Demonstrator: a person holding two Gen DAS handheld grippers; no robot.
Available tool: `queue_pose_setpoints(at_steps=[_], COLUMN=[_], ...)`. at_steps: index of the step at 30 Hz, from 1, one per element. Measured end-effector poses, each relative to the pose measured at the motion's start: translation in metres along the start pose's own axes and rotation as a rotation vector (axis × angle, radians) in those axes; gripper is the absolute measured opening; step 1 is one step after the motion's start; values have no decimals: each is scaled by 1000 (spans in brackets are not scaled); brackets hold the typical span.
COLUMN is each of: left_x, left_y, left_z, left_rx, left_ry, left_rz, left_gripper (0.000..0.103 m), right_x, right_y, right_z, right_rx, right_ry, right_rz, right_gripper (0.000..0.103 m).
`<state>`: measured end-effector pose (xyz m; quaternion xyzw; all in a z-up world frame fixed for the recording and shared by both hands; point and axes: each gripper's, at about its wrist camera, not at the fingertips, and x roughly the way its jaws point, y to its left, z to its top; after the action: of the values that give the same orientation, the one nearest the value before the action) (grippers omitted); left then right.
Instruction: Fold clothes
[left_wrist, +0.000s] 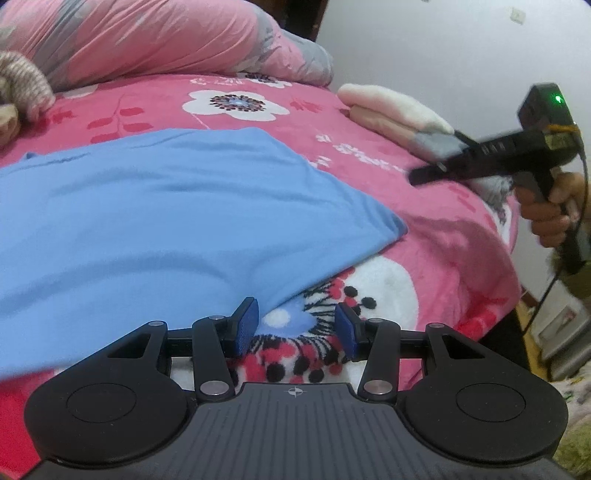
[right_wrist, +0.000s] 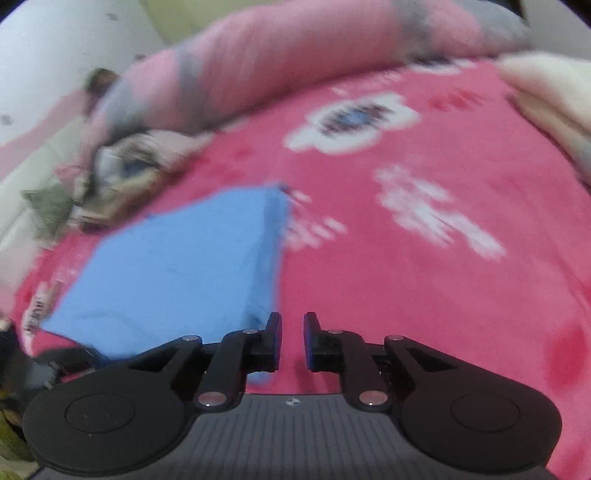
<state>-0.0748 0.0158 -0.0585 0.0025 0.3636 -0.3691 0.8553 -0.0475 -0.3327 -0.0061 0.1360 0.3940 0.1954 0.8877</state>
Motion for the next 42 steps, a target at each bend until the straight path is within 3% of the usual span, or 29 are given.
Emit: queue_pose_setpoints(at_steps=[3,8,11,13,14,16,17,20,24,26,27,29,30,32,34,37,39,42], left_x=[-9,-44,-54,-48,-45,-53,-60,-79,-96,-99,-96,-92,-97,-109,-113,-107,-103,-98], left_y=[2,12,35,52,61,73,76,81,86,93,98,107,105,103,105,113,118,126], left_z=[0,1,2,-6,-10,-19,-21,-20,-16,-16,-18,-25,-29,-32,-30,-25,-22,-18], left_rx=[-36,-49,-140,-208,-241,-295,-320,-355,-354,-365,-386,-421,-417,-413,-417,-429,-436,-447], left_ry=[-15,-130,-158,-108,-85,-115,-121,-153,-219,-242,-209,-153,-165,-191,-196,-173,-158,-135], left_rz=[6,77,115,158,177,138,125,132,176,219,245,275,271,258,260,287,304,331], left_gripper=[45,46,46,45,43,41,41,44,44,45,45,42,42,44,45,45,45,43], right_x=[40,106,137,147,151,142,135,118,153,182,194,201,196,182,173,187,218,271], right_y=[29,50,41,19,6,-13,-13,3,36,34,29,17,12,25,57,113,140,163], right_z=[17,51,63,69,73,84,89,101,108,109,110,115,117,118,117,108,104,99], right_rx=[-54,-107,-126,-68,-24,73,63,38,-59,-61,-55,-6,33,33,-63,-203,-241,-264], right_ry=[3,38,40,30,22,-24,-52,-88,32,66,64,24,1,-23,-19,89,180,236], right_rz=[89,78,7,-51,-79,-155,-190,-93,38,-18,-75,-211,-224,-201,-127,54,132,92], right_gripper=[13,13,12,8,0,0,0,0,0,0,0,0,0,0,1,1,1,0])
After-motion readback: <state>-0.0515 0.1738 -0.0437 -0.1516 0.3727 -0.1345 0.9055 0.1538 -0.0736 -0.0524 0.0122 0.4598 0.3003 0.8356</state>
